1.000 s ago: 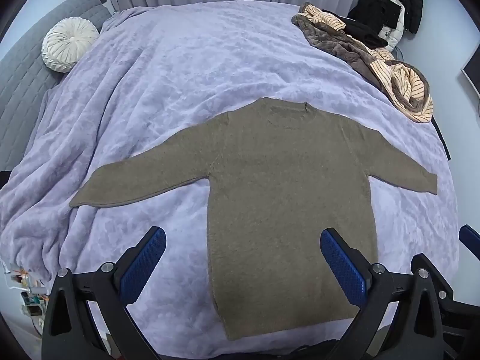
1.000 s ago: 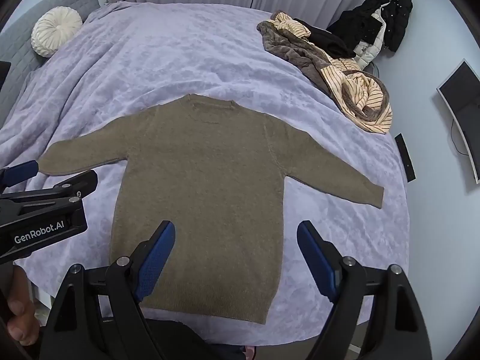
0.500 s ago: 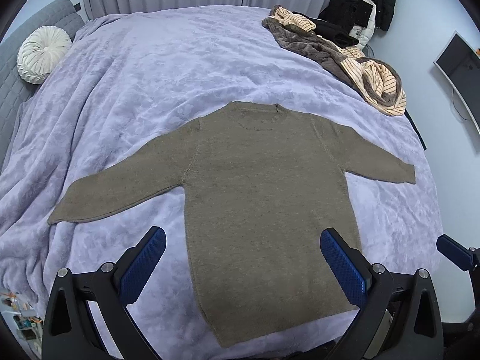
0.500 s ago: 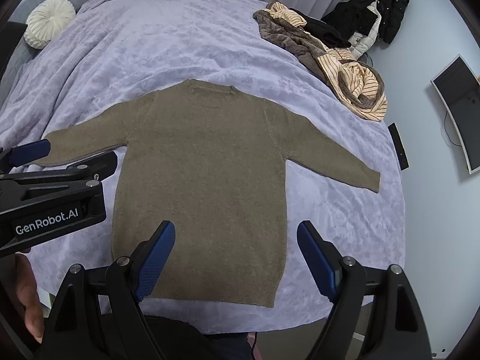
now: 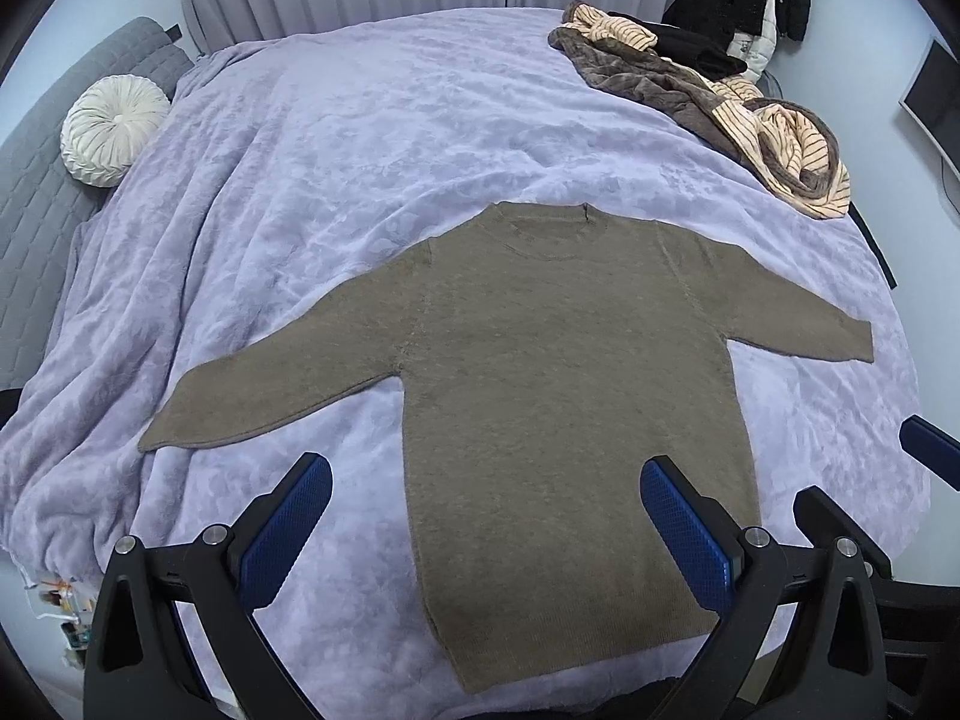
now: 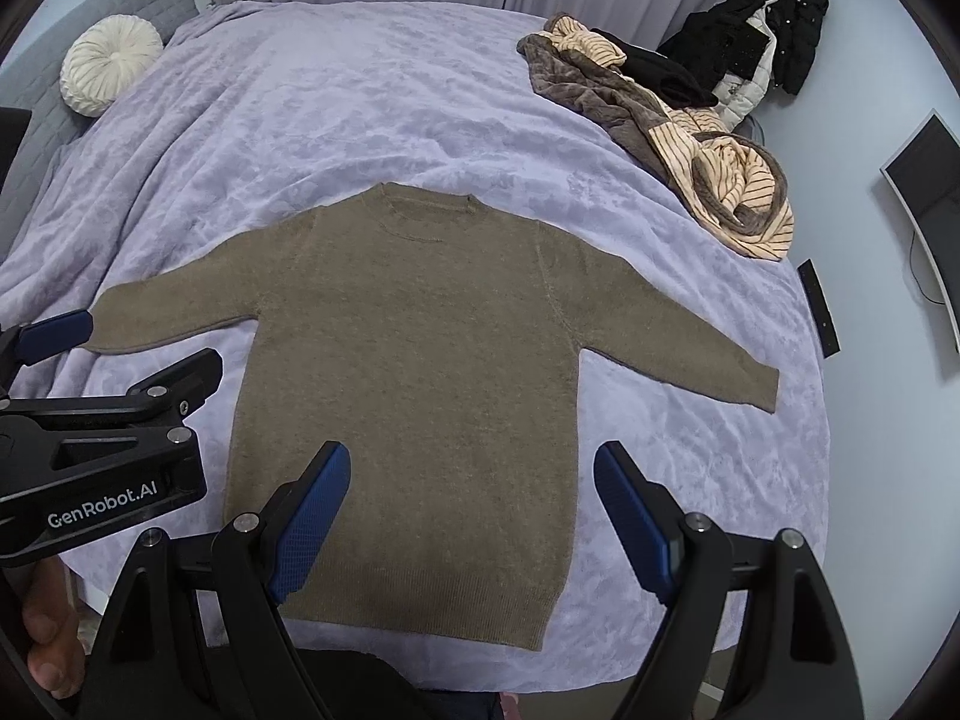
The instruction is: Fold small clothes
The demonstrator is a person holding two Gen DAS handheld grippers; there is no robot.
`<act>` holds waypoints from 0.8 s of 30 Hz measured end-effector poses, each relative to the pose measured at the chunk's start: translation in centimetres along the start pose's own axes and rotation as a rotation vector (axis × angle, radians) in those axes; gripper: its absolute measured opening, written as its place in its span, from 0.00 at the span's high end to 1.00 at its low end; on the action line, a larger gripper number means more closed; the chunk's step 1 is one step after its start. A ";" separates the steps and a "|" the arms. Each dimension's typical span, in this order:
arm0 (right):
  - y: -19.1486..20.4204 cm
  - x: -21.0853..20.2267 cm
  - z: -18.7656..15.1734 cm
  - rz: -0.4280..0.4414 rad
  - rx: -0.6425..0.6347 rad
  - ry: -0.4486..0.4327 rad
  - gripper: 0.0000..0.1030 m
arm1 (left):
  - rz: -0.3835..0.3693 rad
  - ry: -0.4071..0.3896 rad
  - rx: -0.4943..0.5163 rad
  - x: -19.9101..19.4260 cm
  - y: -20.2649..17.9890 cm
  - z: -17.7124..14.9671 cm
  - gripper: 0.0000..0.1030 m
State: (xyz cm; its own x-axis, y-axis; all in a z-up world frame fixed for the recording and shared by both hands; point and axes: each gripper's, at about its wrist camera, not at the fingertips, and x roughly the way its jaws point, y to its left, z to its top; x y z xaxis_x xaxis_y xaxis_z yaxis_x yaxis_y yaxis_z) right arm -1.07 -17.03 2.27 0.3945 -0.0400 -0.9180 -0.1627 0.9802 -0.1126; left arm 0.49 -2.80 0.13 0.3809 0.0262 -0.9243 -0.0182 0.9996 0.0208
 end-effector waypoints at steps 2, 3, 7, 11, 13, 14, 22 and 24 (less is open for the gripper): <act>-0.5 0.2 0.1 0.017 -0.003 -0.007 0.17 | 0.019 -0.001 -0.006 -0.2 -0.3 0.2 0.00; -0.6 0.3 0.2 0.021 -0.003 -0.009 0.17 | 0.023 0.002 -0.011 -0.2 -0.4 0.3 0.00; -1.7 0.6 0.6 0.053 0.001 -0.034 0.17 | 0.048 0.002 -0.028 -0.4 -0.8 1.2 0.00; -3.2 1.3 1.0 0.082 0.026 -0.040 0.17 | 0.082 0.017 -0.031 -0.5 -1.7 1.9 0.00; -4.0 1.9 1.2 0.096 0.042 -0.035 0.17 | 0.098 0.028 -0.029 -0.5 -2.2 2.3 0.00; -4.3 2.2 1.3 0.098 0.046 -0.035 0.17 | 0.105 0.026 -0.029 -0.4 -2.4 2.6 0.00; -6.3 3.5 2.6 0.087 0.056 -0.062 0.17 | 0.149 0.058 -0.026 0.9 -5.0 4.5 0.00; -7.1 4.1 3.2 0.080 0.056 -0.061 0.17 | 0.155 0.061 -0.031 1.3 -5.6 5.1 0.00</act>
State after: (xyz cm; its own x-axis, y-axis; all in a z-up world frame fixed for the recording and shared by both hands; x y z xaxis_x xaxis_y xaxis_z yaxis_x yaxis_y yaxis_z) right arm 4.63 -23.57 0.49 0.4370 0.0486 -0.8982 -0.1455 0.9892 -0.0172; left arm 5.76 -8.35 0.79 0.3141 0.1782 -0.9325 -0.1009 0.9829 0.1538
